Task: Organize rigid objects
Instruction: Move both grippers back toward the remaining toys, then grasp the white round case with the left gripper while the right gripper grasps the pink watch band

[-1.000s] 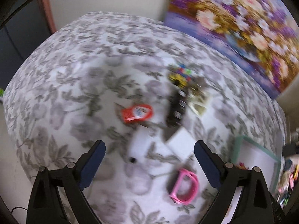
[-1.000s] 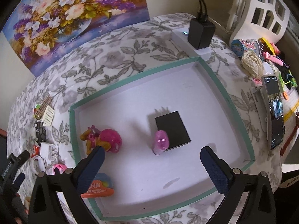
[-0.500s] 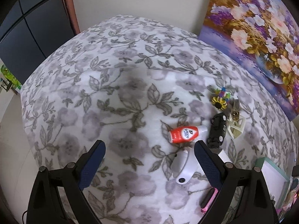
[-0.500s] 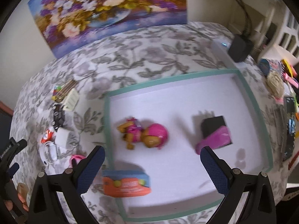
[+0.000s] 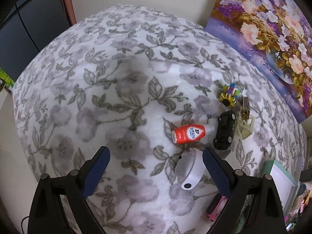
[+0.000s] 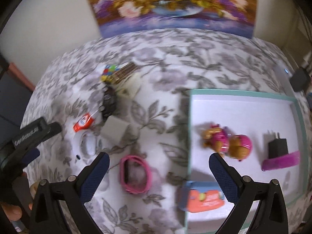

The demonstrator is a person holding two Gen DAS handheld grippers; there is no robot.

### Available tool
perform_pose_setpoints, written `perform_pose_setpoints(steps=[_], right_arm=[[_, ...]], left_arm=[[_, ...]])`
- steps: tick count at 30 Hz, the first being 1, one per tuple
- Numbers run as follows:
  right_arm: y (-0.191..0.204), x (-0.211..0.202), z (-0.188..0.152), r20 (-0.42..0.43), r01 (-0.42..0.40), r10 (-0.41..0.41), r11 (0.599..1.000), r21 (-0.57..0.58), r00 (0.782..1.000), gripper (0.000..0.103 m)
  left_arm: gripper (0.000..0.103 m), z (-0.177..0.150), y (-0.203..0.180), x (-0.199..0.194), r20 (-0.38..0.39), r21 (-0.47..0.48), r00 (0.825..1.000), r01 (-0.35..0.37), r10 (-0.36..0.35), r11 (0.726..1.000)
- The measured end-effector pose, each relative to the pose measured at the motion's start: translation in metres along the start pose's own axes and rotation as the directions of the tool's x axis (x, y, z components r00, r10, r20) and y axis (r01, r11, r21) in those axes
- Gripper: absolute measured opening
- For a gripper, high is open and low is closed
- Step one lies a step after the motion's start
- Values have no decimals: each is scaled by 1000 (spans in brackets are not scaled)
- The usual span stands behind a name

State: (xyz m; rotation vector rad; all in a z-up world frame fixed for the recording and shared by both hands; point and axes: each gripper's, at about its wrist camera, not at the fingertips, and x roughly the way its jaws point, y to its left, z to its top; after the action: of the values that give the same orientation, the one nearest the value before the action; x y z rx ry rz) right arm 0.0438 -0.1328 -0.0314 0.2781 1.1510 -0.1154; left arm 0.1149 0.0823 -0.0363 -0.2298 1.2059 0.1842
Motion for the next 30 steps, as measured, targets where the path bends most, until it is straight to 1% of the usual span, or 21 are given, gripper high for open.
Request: perform_pose_setpoints(steps=[3, 6, 9, 11, 14, 16, 18, 21, 23, 26, 27, 28, 29, 30], right_arm=[[13, 6, -4, -12, -11, 11, 999, -32, 1000, 103], [16, 12, -7, -35, -31, 30, 999, -29, 999, 103], [17, 16, -10, -45, -32, 30, 999, -39, 999, 103], [19, 20, -12, -53, -35, 33, 998, -42, 998, 101], [20, 26, -14, -74, -54, 51, 998, -40, 996, 95], [22, 30, -15, -84, -62, 58, 997, -48, 995, 88], [23, 35, -16, -96, -64, 59, 996, -54, 994, 86], [24, 40, -18, -115, -64, 57, 996, -62, 992, 85], [25, 44, -18, -124, -55, 46, 996, -74, 991, 85], [26, 49, -18, -134, -43, 31, 996, -83, 990, 85], [26, 51, -18, -139, -36, 23, 995, -89, 990, 85], [26, 53, -19, -142, -27, 13, 995, -95, 990, 85], [27, 55, -18, -148, -24, 9, 995, -100, 989, 85], [29, 57, -19, -150, -16, 0, 994, -106, 989, 85]], left_arm=[[96, -1, 0, 4, -22, 0, 1000, 6, -6, 1000], [96, -4, -3, 10, -52, 13, 999, 8, -7, 1000], [96, -6, -7, 14, -71, 24, 997, 18, -16, 1000], [96, -7, -10, 17, -78, 35, 997, 11, -8, 999], [96, -9, -14, 19, -82, 58, 997, 4, 1, 998], [96, -11, -17, 20, -85, 67, 996, 14, -8, 998], [96, -12, -20, 22, -88, 76, 996, 24, -18, 997], [96, -14, -24, 25, -93, 84, 995, 34, -27, 996], [94, -15, -26, 28, -98, 93, 995, 41, -32, 995], [88, -17, -32, 33, -102, 114, 994, 39, -28, 993], [85, -18, -33, 36, -107, 120, 994, 43, -30, 992], [80, -18, -34, 38, -113, 124, 993, 47, -33, 991], [78, -19, -36, 41, -123, 127, 992, 52, -36, 990], [72, -20, -37, 44, -130, 130, 991, 56, -39, 990]])
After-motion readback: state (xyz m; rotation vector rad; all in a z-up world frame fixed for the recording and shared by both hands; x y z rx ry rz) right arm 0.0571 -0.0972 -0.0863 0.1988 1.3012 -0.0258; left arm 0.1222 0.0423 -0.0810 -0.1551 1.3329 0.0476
